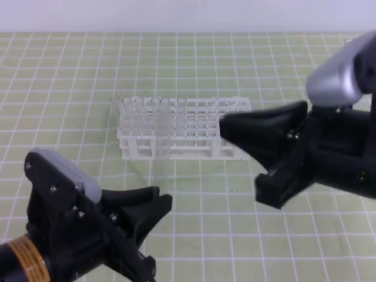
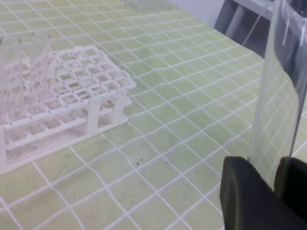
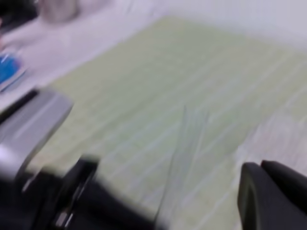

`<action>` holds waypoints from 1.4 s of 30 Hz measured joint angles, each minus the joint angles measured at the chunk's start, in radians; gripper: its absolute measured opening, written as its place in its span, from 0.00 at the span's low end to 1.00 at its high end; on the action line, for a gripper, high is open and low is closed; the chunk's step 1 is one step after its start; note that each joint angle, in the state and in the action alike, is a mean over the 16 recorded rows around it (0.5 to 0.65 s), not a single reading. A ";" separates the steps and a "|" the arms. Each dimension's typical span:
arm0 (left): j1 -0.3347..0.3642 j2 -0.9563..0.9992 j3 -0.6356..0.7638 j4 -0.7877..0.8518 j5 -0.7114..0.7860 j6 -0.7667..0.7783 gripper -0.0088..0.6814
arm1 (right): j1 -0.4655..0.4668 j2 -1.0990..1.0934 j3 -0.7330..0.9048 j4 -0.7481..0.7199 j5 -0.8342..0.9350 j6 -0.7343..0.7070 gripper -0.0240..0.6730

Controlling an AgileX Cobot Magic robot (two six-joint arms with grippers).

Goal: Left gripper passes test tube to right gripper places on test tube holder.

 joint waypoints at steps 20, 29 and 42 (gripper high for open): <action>0.000 0.102 0.000 -0.006 -0.132 0.075 0.02 | 0.281 0.005 0.204 -0.054 -0.575 0.001 0.04; 0.000 0.125 0.000 -0.023 -0.211 0.106 0.02 | 0.292 0.005 0.159 -0.049 -0.518 0.002 0.07; 0.000 0.131 0.000 -0.080 -0.290 0.158 0.02 | 0.341 0.064 0.122 -0.052 -0.582 0.002 0.10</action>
